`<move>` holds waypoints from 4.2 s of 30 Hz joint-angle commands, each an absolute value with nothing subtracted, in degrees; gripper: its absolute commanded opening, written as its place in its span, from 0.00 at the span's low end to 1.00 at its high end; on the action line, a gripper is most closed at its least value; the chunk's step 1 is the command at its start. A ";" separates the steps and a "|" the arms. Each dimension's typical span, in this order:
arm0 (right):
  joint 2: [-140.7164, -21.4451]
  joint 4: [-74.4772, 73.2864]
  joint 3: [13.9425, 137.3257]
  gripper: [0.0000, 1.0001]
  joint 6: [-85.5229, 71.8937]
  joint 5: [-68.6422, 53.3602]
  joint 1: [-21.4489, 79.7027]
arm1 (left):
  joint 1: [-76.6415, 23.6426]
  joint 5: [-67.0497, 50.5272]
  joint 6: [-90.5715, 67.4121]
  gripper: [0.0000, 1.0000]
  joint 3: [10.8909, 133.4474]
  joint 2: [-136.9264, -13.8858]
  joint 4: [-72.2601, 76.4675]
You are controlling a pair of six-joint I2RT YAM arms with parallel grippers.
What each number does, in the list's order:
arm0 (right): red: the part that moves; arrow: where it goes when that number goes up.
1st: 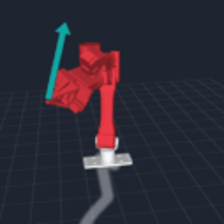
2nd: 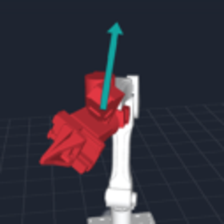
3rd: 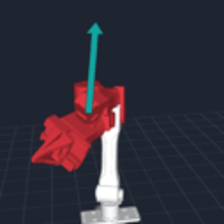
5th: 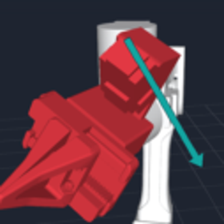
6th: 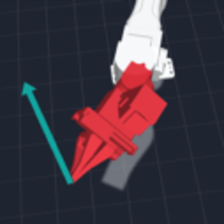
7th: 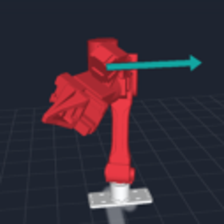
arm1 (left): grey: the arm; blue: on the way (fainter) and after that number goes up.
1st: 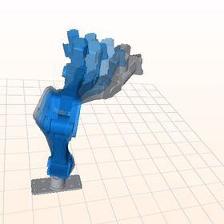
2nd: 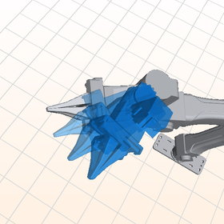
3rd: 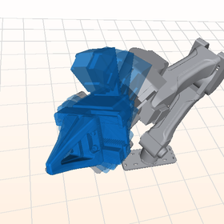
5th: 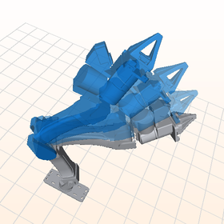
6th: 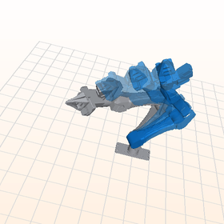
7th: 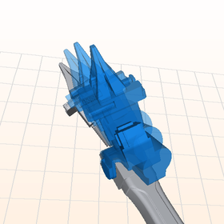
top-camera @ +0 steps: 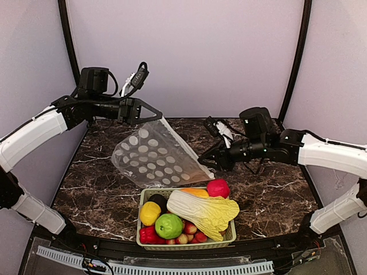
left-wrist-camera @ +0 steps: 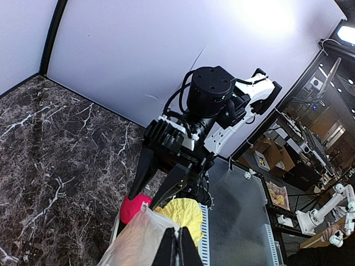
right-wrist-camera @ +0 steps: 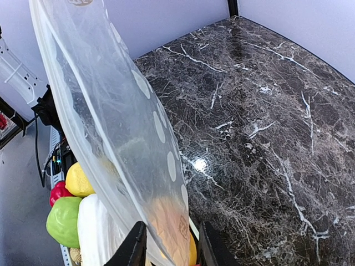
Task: Place the food in the zip-top bag and seal the zipper
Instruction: Pass from the left arm to the right, then open the zipper food storage bag at the center of the board.
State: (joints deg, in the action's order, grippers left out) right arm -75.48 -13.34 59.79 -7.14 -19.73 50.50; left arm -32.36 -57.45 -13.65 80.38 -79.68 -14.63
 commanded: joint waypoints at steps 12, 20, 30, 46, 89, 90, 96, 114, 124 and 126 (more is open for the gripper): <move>-79.23 -12.31 65.28 0.19 -4.95 -19.95 52.31 | -32.08 -58.41 -13.98 0.01 79.22 -78.01 -13.16; -81.25 -11.63 68.25 0.16 -4.24 -20.38 54.18 | -32.08 -58.18 -13.86 0.01 78.57 -78.04 -13.26; -83.43 -10.65 71.47 0.06 -4.50 -20.45 55.83 | -32.08 -58.06 -13.97 0.01 77.83 -77.96 -12.72; -78.59 -19.19 71.23 0.00 -7.74 -0.29 50.15 | -32.08 -32.69 -3.82 0.86 84.48 -74.38 -27.69; -81.88 -11.28 66.10 0.00 -23.74 -7.43 44.73 | -45.98 -22.27 -37.35 0.88 66.60 -87.98 11.01; -81.80 -11.17 66.09 0.00 -23.78 -7.39 44.74 | -46.41 -21.78 -37.40 0.88 66.88 -88.46 10.71; -81.65 -11.16 66.34 0.00 -23.86 -7.16 44.68 | -48.30 -20.25 -37.76 0.86 69.02 -92.41 9.50; -80.81 -11.68 65.76 0.00 -24.31 -6.32 44.74 | -52.17 -15.11 -35.27 0.62 78.92 -99.89 0.37; -79.17 -12.46 64.72 0.00 -24.37 -5.44 44.79 | -52.14 -6.88 -35.94 0.34 82.49 -101.65 -5.19; -78.65 -12.85 64.42 0.00 -24.48 -4.90 44.82 | -52.20 -5.95 -36.23 0.30 82.60 -101.85 -5.48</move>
State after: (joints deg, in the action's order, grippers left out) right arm -80.88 -13.32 65.45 -23.99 -6.31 44.51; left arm -51.99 -10.26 -36.12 80.88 -102.02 -2.37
